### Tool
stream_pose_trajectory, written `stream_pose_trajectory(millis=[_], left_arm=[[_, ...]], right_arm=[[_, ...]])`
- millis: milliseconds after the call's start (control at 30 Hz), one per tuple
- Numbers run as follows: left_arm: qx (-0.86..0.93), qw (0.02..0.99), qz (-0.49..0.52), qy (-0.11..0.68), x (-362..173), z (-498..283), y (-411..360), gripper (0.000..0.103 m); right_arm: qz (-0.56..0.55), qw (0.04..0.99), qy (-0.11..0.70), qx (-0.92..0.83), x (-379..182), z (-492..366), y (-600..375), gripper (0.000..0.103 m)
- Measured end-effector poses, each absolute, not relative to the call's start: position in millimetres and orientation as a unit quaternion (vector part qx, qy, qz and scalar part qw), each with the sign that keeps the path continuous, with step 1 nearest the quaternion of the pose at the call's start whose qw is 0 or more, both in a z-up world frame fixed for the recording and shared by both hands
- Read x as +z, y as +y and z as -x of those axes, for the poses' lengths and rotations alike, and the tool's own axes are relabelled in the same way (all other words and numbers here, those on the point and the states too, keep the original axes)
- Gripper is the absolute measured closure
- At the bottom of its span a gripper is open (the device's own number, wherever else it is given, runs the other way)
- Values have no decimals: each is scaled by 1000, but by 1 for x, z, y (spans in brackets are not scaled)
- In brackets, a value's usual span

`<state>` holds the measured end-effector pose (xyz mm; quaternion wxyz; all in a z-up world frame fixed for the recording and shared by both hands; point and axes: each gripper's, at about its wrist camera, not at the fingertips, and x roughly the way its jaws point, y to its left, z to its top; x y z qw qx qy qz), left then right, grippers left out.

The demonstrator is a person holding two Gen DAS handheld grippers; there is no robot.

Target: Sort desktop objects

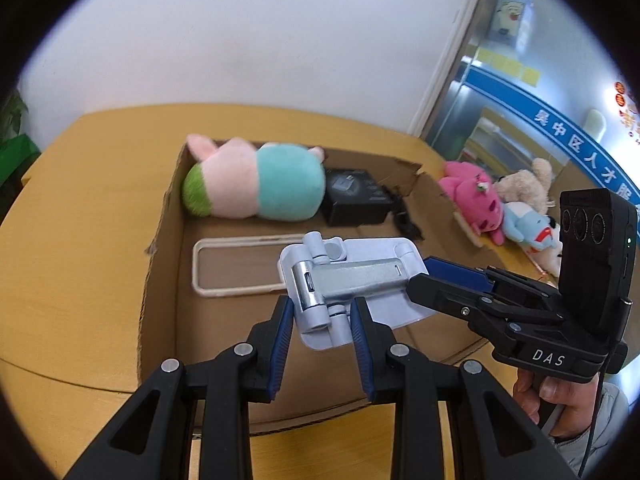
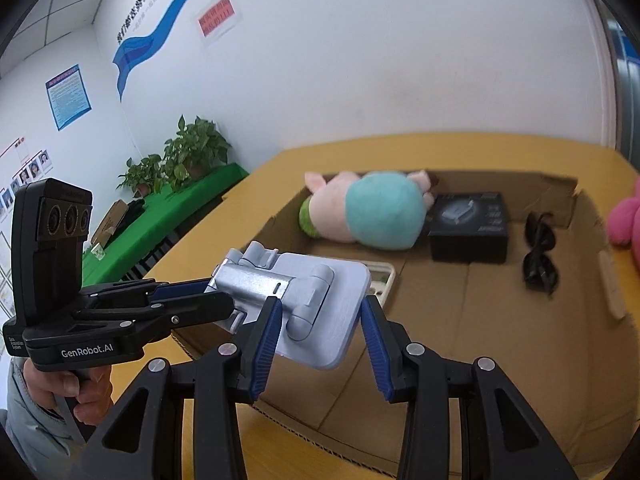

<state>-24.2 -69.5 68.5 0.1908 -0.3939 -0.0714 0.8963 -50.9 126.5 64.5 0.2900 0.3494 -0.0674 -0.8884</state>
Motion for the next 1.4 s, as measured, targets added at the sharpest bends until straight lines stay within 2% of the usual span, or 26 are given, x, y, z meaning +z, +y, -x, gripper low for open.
stream_pose_trajectory(millis=[600, 767, 900, 967, 1067, 1100, 1133, 1167, 1200, 1233, 1400], left_arm=[[858, 116, 498, -40, 20, 49, -90, 75], [854, 95, 511, -6, 13, 52, -81, 75], [863, 91, 497, -15, 19, 48, -83, 76], [879, 87, 468, -18, 32, 40, -84, 76], [910, 92, 403, -30, 61, 20, -85, 75], [920, 92, 379, -33, 70, 13, -84, 71], [931, 92, 352, -37, 79, 4, -83, 59], [941, 90, 325, -43, 87, -5, -80, 50], [949, 86, 301, -47, 91, -13, -77, 29], [956, 79, 277, -47, 94, -22, -72, 22], [969, 79, 234, -25, 73, -36, -34, 22]], right_arm=[[-501, 292, -93, -810, -16, 96, 77, 61], [-522, 290, -97, -796, -25, 101, 72, 59], [-513, 300, -105, -797, -19, 96, 79, 58], [-496, 296, -105, -809, -5, 89, 88, 51], [-440, 262, -67, -857, 32, 67, 107, 32], [-411, 243, -49, -878, 48, 54, 117, 22], [-387, 229, -39, -892, 60, 43, 125, 12], [-364, 215, -29, -906, 70, 31, 133, 7], [-339, 197, -21, -920, 80, 19, 142, 0], [-318, 183, -15, -930, 84, 7, 149, 0], [-281, 139, -4, -949, 69, -21, 174, 0]])
